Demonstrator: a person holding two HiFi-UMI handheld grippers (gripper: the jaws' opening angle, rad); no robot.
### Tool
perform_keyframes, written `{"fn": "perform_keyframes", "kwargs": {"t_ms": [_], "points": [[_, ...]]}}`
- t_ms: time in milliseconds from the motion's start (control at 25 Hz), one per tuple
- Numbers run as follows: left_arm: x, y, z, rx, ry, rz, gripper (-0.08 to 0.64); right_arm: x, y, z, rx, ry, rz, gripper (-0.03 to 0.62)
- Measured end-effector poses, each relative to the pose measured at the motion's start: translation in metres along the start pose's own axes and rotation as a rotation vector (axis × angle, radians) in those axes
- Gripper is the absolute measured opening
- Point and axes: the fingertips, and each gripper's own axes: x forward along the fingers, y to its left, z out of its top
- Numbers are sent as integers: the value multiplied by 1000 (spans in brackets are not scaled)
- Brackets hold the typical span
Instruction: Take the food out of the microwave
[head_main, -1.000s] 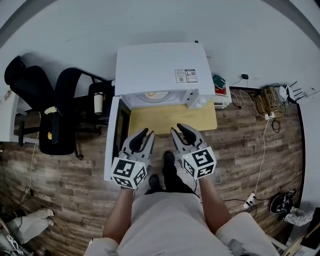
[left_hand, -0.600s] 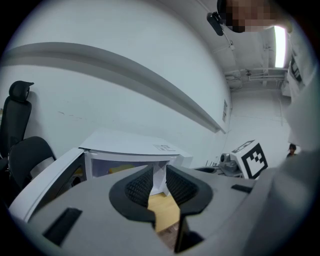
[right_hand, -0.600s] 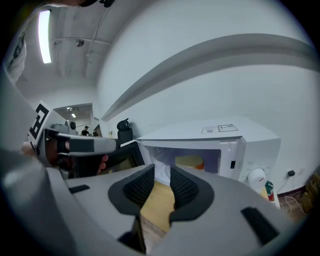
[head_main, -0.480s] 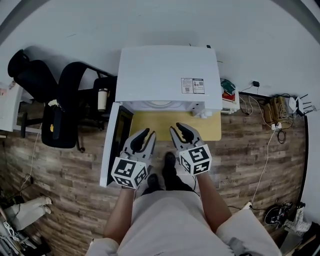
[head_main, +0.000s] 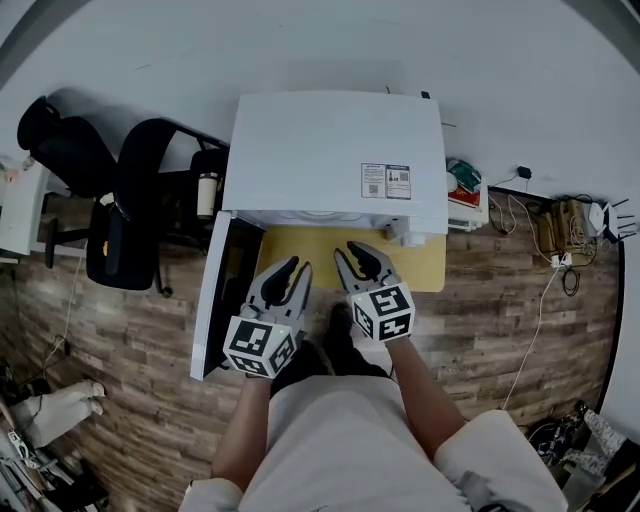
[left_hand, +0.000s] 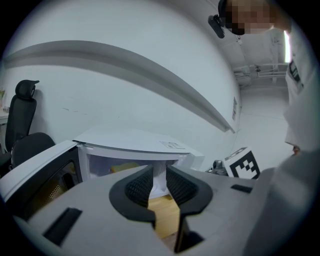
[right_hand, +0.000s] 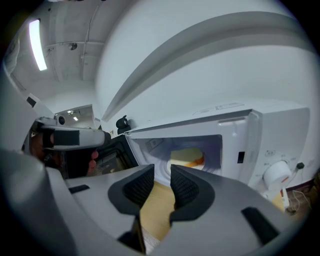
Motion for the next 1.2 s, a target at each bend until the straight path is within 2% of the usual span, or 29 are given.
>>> {"fn": "perform_keyframes", "kwargs": {"t_ms": [520, 720, 960, 1200], "points": [[13, 16, 0, -2, 3, 15, 77, 33, -21, -8, 67, 19, -30, 86], [16, 21, 0, 0, 13, -11, 77, 45, -24, -16, 141, 26, -46, 86], [21, 26, -4, 2, 33, -51, 77, 62, -35, -28, 282, 18, -76, 91], [26, 30, -6, 7, 50, -87, 78, 75, -43, -34, 366, 8, -112, 90]]}}
